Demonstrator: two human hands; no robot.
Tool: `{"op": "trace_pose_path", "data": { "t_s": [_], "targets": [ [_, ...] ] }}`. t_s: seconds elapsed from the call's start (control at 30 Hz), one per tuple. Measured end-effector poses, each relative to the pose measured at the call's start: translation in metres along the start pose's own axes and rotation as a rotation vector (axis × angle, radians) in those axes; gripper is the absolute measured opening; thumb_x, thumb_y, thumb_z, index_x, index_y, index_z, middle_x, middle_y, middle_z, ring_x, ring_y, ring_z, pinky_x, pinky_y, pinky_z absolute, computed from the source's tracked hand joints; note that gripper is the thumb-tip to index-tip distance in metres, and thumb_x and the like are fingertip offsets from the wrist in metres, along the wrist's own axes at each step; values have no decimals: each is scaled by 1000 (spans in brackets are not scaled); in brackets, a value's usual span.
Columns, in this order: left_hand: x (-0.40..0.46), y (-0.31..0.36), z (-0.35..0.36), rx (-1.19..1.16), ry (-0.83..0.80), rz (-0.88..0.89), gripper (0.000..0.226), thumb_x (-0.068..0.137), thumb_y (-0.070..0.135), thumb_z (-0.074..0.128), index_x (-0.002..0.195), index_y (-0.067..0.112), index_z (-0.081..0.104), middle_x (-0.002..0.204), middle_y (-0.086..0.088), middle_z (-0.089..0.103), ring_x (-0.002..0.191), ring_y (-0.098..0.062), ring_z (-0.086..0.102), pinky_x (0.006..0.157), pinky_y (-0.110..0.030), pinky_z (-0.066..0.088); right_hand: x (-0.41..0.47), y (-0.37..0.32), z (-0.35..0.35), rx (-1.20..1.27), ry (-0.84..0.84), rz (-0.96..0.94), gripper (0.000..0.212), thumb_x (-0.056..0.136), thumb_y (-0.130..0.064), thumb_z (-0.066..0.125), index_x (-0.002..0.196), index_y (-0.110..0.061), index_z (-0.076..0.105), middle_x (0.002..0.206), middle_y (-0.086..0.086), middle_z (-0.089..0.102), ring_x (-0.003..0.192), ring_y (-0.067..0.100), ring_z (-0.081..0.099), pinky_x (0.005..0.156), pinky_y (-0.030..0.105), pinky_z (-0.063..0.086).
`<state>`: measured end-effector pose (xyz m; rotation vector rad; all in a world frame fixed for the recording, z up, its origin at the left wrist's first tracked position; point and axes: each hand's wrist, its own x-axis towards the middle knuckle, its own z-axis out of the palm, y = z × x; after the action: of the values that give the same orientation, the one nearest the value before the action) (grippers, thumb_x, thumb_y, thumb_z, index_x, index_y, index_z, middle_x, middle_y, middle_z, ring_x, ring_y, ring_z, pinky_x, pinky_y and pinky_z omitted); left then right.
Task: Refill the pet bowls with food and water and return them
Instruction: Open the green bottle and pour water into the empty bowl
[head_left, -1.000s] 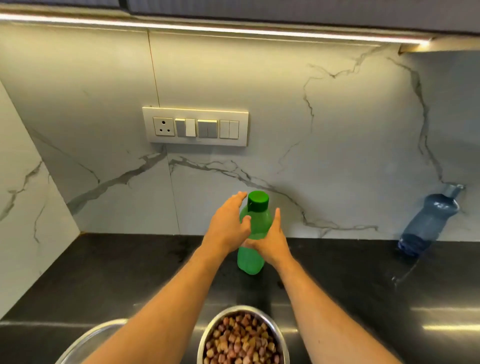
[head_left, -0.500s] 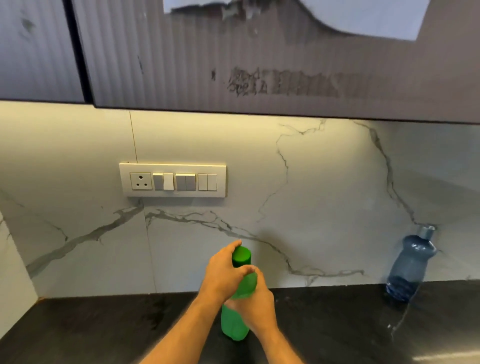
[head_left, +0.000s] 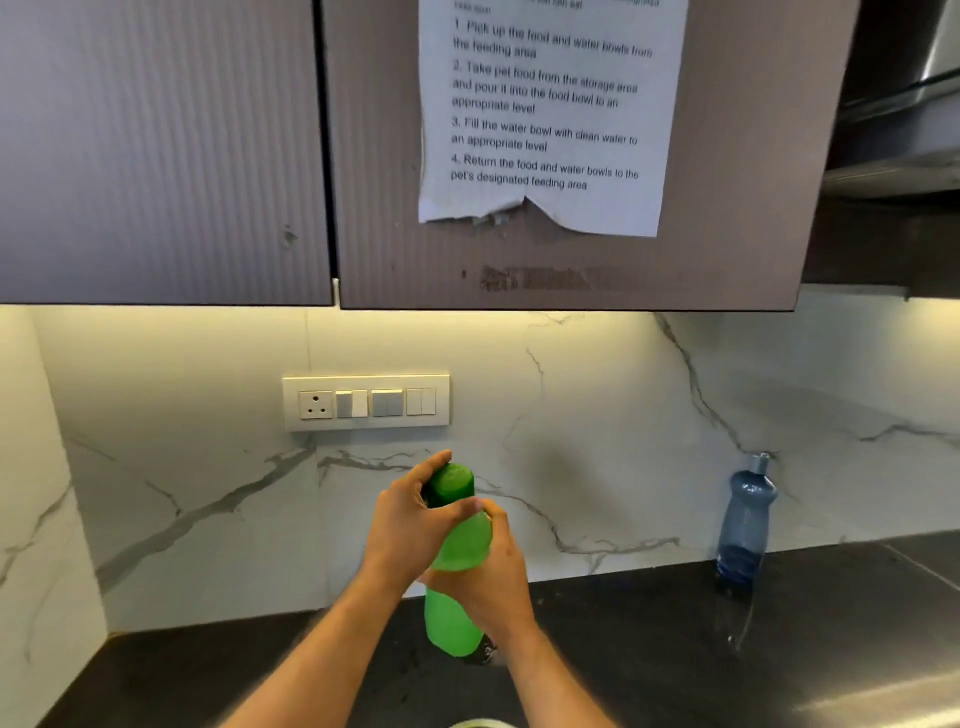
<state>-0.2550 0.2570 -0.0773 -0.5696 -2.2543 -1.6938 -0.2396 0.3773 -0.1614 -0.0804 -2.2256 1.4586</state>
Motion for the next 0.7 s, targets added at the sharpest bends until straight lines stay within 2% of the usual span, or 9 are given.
{"op": "trace_pose_path", "data": {
  "t_s": [0.1, 0.2, 0.33, 0.5, 0.63, 0.7],
  "targets": [
    [-26, 21, -26, -71, 16, 17, 72, 70, 28, 90, 135, 31, 60, 112, 17, 68, 98, 6, 65, 81, -12, 54, -28, -28, 10, 82, 29, -27, 96, 48, -49, 96, 126, -49, 40, 109, -18, 73, 96, -9, 68, 72, 11, 55],
    [-53, 37, -49, -115, 2, 23, 70, 70, 23, 90, 132, 32, 61, 110, 20, 68, 93, 14, 63, 75, -6, 51, -61, -49, 23, 124, 71, -44, 97, 52, -41, 96, 127, -49, 35, 106, -16, 73, 96, -9, 68, 69, 10, 54],
    [-99, 50, -76, -118, -22, 27, 70, 70, 23, 90, 133, 31, 62, 112, 18, 69, 98, 7, 65, 80, -10, 53, -114, -67, 38, 151, 115, -38, 98, 53, -39, 99, 124, -53, 34, 108, -23, 72, 95, -8, 69, 70, 9, 54],
    [-155, 51, -99, -170, 21, -9, 67, 67, 29, 92, 129, 35, 64, 105, 21, 71, 93, 10, 66, 78, -11, 54, -173, -77, 41, 87, 120, -60, 94, 51, -49, 100, 124, -45, 41, 109, -25, 73, 95, -9, 70, 72, 7, 52],
    [-187, 45, -109, -212, -56, -73, 66, 66, 23, 93, 126, 33, 66, 109, 14, 73, 98, 3, 69, 83, -17, 56, -214, -71, 39, 72, 130, -34, 93, 51, -49, 98, 125, -45, 42, 109, -21, 73, 96, -5, 71, 75, 20, 59],
    [-197, 42, -114, -229, -132, -110, 62, 71, 15, 90, 126, 29, 66, 113, 6, 73, 106, -8, 69, 93, -27, 56, -230, -66, 38, 62, 114, -15, 92, 50, -50, 98, 123, -47, 41, 108, -16, 73, 97, -3, 70, 77, 22, 60]
  ]
}}
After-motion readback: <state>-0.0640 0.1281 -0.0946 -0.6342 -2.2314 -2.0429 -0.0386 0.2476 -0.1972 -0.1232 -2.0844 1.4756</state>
